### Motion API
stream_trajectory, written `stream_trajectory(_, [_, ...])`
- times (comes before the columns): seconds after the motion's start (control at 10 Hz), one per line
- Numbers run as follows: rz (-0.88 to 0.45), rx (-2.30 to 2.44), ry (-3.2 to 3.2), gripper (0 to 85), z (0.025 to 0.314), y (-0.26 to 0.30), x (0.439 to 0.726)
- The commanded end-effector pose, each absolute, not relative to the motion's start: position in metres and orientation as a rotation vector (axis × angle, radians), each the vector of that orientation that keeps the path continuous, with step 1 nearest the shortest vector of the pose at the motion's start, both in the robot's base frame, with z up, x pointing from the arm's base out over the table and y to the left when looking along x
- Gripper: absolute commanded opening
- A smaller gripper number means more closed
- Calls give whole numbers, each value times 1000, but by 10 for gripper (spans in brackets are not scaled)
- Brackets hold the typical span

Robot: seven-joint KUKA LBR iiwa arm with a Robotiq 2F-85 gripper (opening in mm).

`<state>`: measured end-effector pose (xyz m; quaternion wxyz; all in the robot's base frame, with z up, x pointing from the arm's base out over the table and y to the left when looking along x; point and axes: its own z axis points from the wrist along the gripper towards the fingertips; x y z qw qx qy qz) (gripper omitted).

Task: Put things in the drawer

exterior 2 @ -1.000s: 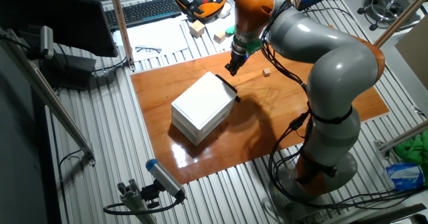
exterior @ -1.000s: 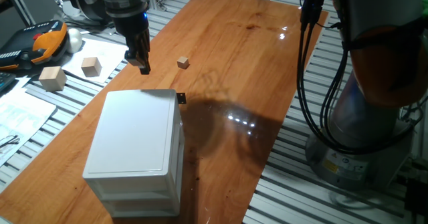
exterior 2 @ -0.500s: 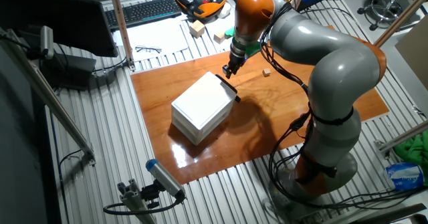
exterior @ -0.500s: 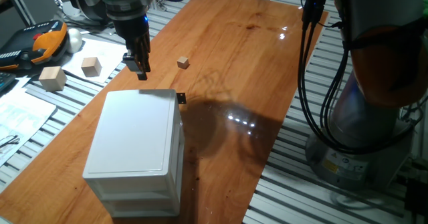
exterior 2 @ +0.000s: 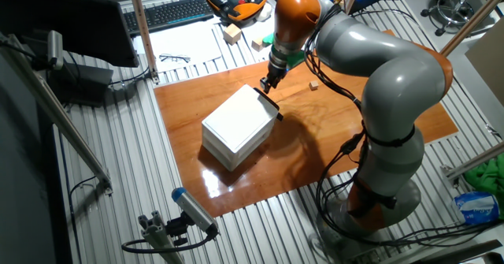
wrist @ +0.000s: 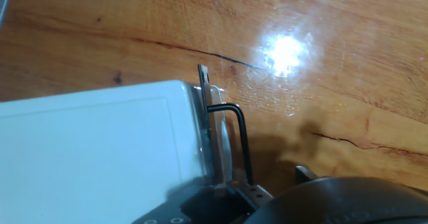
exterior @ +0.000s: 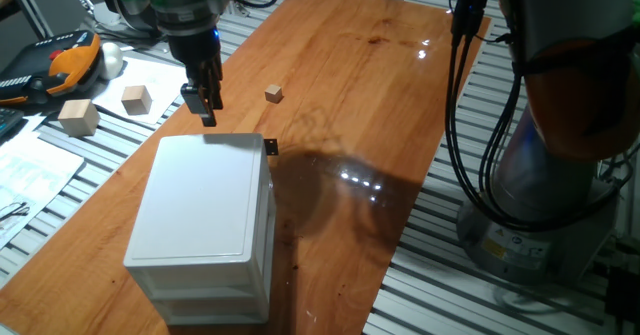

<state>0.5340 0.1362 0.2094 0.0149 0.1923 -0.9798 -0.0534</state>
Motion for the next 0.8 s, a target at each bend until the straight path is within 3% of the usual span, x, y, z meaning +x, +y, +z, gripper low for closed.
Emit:
stream_trajectory(0.0, [-164, 599, -3050, 340, 208, 137, 534])
stream_trajectory(0.7, [-166, 595, -3054, 340, 197, 143, 537])
